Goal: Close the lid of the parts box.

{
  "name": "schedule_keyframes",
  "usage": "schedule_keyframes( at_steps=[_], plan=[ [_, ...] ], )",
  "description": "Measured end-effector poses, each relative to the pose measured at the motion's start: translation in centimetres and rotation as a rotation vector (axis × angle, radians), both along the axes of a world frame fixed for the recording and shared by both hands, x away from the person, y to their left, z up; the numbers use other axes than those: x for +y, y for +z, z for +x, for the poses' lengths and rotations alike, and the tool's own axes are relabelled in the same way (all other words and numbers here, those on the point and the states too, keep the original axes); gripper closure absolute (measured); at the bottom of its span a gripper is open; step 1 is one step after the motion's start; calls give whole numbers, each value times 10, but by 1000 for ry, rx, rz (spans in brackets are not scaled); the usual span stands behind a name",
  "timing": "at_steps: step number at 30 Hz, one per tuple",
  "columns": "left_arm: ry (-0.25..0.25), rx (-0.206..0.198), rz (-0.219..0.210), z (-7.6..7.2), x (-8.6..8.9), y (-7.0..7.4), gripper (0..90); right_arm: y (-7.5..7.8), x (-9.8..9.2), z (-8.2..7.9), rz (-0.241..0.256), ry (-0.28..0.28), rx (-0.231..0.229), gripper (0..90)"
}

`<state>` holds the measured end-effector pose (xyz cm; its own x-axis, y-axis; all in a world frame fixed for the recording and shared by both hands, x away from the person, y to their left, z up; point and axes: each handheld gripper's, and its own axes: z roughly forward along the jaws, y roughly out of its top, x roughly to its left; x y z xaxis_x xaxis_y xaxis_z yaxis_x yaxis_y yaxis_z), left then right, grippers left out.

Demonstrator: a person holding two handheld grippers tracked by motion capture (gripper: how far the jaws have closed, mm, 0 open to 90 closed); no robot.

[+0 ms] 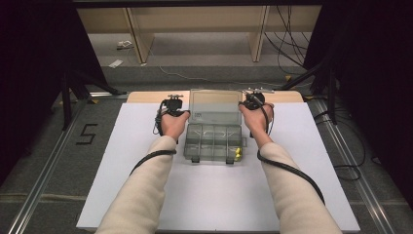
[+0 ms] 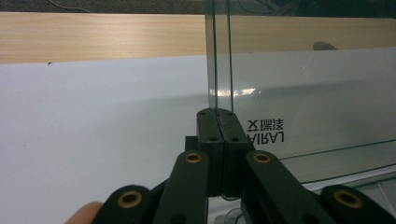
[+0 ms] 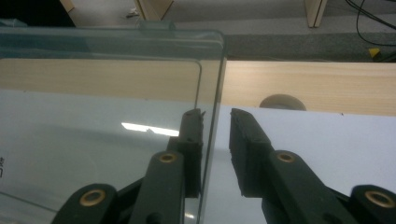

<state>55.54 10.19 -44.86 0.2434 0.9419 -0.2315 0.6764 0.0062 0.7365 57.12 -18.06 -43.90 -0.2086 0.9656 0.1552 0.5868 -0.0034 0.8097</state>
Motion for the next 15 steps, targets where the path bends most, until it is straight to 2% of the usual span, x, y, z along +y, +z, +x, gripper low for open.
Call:
schedule_keyframes(
  at_steps=[5,10,15],
  plan=[
    [-1,-3,2,-1,1,0,895,2,0,7,25,-1,20,755],
    [-12,-14,3,-1,1,2,895,2,2,11,46,-15,39,808],
    [-16,-17,2,-2,1,3,895,2,4,11,26,-50,45,881]
  ],
)
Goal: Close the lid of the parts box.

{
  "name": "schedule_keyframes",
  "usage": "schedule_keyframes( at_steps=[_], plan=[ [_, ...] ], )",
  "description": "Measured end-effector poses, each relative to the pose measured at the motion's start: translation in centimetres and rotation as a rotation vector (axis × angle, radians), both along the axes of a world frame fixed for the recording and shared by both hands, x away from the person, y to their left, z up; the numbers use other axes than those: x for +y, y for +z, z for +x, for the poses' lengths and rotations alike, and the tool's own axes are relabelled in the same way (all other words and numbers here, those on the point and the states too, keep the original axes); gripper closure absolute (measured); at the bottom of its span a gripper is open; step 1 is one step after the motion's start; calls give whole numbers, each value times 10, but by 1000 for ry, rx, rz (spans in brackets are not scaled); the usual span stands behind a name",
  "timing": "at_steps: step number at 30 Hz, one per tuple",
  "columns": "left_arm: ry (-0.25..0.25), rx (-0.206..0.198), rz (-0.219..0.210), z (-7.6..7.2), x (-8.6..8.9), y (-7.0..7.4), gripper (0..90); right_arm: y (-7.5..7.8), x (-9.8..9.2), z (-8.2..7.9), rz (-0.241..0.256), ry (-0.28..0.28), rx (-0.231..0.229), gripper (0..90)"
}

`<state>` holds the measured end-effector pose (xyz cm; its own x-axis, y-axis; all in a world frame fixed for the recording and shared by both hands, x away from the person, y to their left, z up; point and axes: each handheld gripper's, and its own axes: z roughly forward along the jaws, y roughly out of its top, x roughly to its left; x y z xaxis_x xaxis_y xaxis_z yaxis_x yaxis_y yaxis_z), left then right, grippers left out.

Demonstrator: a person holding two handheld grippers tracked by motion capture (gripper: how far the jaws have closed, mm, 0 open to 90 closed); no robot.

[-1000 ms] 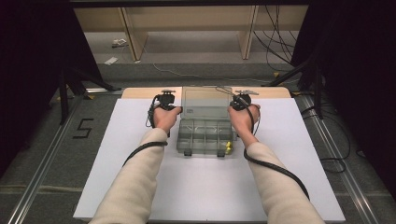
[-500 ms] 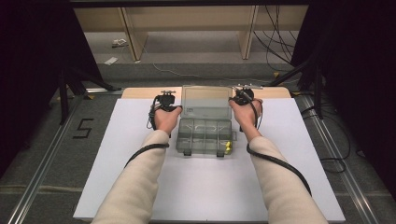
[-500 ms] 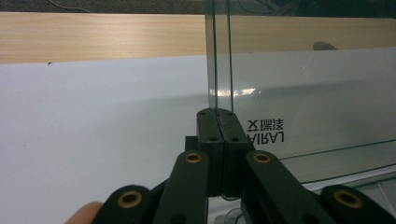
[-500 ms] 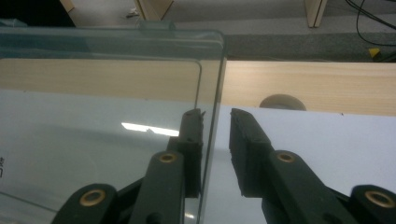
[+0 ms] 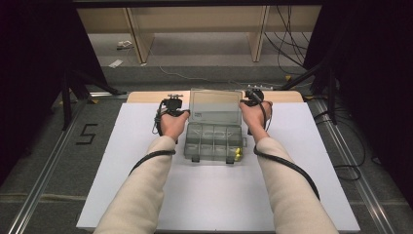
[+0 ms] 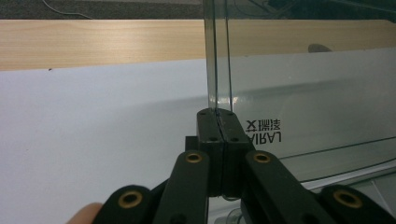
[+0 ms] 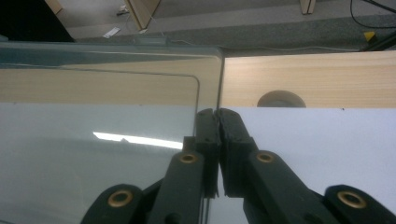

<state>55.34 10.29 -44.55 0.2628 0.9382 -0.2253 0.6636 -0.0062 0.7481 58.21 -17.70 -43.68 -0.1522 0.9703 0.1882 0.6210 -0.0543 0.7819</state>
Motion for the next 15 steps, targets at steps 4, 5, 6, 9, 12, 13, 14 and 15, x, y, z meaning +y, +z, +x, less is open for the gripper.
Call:
schedule_keyframes(
  at_steps=[4,5,6,9,12,13,14,15],
  plan=[
    [3,-1,-5,1,0,-1,890,1,2,-2,-6,-13,-11,889],
    [2,0,-2,1,-1,-2,888,2,2,-4,-13,-15,-16,890],
    [2,1,-2,1,0,-2,887,3,3,-5,-16,-13,-20,891],
    [-5,8,-6,2,0,-3,883,5,3,-8,-29,-11,-42,894],
    [-13,11,-5,3,1,-4,875,7,4,-12,-34,-13,-58,896],
    [-17,12,-8,4,1,-5,870,7,4,-13,-34,-13,-59,897],
    [-21,4,-12,4,1,-5,860,7,4,-14,-32,-13,-63,897],
    [-32,-1,-12,5,2,-4,845,7,4,-15,-37,-10,-73,897]
  ],
)
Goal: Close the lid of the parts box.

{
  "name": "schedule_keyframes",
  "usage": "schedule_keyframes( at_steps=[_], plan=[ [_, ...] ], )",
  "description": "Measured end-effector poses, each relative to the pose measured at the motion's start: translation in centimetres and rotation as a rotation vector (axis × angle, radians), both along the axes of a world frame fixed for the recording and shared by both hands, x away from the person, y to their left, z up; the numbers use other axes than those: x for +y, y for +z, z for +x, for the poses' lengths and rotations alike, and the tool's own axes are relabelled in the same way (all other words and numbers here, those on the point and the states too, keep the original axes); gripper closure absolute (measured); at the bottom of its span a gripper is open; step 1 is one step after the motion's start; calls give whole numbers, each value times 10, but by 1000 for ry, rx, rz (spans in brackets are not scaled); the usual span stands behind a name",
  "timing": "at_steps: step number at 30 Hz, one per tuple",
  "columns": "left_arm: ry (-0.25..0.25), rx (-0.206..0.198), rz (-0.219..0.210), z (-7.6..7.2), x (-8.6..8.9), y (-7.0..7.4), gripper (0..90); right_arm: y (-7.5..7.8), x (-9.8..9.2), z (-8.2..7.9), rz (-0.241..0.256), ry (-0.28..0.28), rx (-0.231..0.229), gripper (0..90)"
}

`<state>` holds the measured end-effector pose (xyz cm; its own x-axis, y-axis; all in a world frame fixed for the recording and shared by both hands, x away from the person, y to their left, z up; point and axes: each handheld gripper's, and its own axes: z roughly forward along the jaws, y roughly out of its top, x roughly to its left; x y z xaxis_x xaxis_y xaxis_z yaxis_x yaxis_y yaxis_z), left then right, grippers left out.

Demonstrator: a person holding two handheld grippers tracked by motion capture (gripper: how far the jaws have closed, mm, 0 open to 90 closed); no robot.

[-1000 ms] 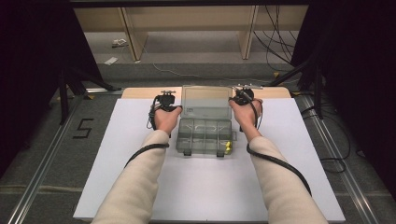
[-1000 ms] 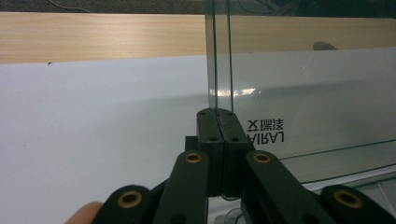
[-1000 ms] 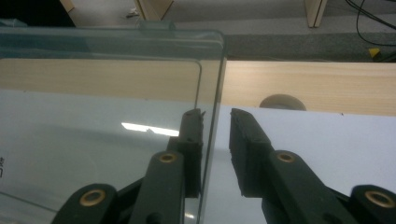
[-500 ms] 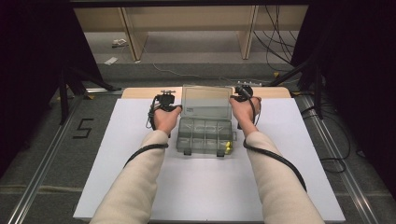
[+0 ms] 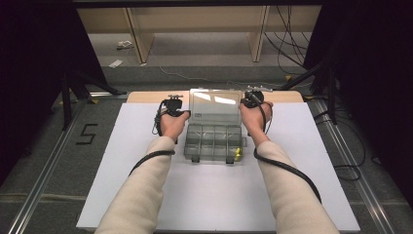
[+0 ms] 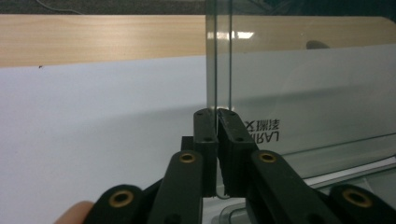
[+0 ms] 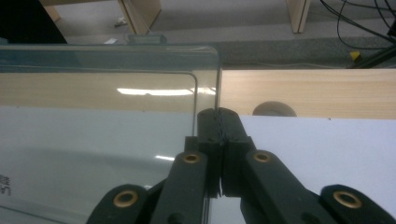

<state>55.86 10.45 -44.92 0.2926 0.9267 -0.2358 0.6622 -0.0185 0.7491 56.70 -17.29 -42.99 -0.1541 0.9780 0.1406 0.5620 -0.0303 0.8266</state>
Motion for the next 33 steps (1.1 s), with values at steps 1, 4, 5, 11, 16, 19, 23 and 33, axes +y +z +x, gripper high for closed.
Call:
schedule_keyframes(
  at_steps=[1,4,5,11,16,19,23,33],
  plan=[
    [-11,-8,4,1,0,1,829,0,1,-1,-4,2,-10,897],
    [-16,-43,9,5,1,8,776,2,1,-5,-7,6,-21,897],
    [-16,-50,8,6,2,11,773,3,1,-6,-11,11,-27,897],
    [-21,-85,33,16,0,31,758,6,1,-13,-22,30,-55,897],
    [-8,-67,49,21,-2,36,791,7,0,-16,-16,37,-65,897],
    [3,-68,67,22,-4,37,834,7,-1,-17,-17,45,-68,896],
    [27,-75,62,19,-5,37,869,7,-1,-18,-13,46,-73,896],
    [22,-96,54,11,-3,39,878,9,-3,-20,-10,64,-64,867]
  ],
)
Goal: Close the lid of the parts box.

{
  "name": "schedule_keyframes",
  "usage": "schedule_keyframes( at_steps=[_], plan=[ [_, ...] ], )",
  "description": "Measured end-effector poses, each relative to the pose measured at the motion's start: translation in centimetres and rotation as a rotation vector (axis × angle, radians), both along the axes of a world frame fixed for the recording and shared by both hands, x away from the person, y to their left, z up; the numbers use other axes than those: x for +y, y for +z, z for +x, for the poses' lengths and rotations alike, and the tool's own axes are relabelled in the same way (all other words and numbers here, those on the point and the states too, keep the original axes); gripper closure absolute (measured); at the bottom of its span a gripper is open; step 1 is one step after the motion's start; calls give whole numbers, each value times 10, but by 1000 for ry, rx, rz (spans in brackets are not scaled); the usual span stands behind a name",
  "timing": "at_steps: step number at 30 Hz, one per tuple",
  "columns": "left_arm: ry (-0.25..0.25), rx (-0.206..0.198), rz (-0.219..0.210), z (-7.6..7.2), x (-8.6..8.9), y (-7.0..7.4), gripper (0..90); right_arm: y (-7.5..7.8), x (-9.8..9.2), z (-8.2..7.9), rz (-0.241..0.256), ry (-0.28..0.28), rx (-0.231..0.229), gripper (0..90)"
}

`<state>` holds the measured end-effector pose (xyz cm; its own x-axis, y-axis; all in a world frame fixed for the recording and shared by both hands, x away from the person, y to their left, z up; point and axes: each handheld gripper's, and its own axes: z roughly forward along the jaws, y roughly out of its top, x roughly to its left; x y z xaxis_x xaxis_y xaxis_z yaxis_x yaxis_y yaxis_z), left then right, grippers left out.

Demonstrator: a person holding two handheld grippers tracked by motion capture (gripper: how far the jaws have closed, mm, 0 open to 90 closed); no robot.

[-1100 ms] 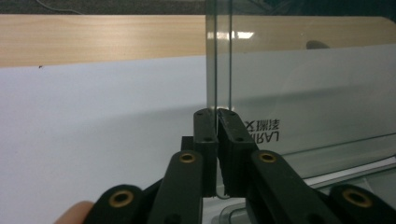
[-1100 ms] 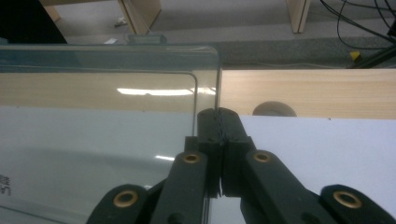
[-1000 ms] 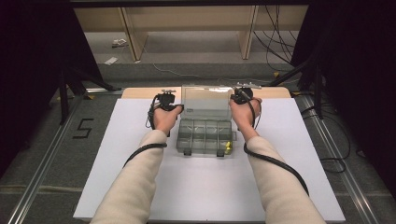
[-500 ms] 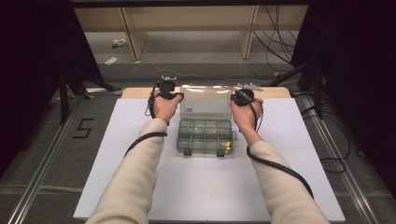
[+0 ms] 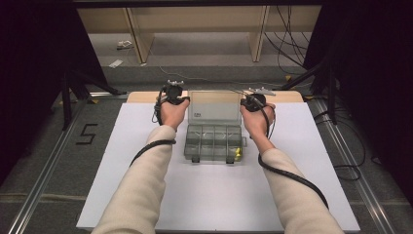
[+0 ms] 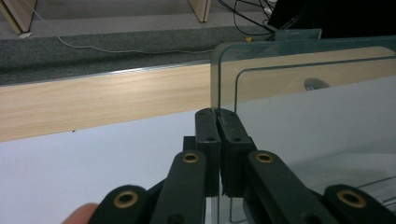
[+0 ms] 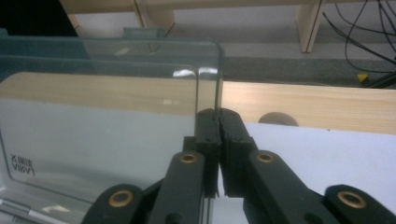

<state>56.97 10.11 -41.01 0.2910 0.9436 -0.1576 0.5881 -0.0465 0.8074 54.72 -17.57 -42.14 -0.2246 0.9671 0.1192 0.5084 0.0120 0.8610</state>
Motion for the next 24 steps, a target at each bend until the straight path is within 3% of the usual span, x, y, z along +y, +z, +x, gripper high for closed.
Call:
schedule_keyframes(
  at_steps=[9,16,24],
  plan=[
    [-8,-22,4,-7,1,2,879,10,-4,5,3,44,-52,774],
    [-15,-28,4,-10,2,3,880,21,-1,8,0,46,-68,791],
    [-27,-40,20,-12,3,3,876,25,2,8,-6,8,-58,857]
  ],
)
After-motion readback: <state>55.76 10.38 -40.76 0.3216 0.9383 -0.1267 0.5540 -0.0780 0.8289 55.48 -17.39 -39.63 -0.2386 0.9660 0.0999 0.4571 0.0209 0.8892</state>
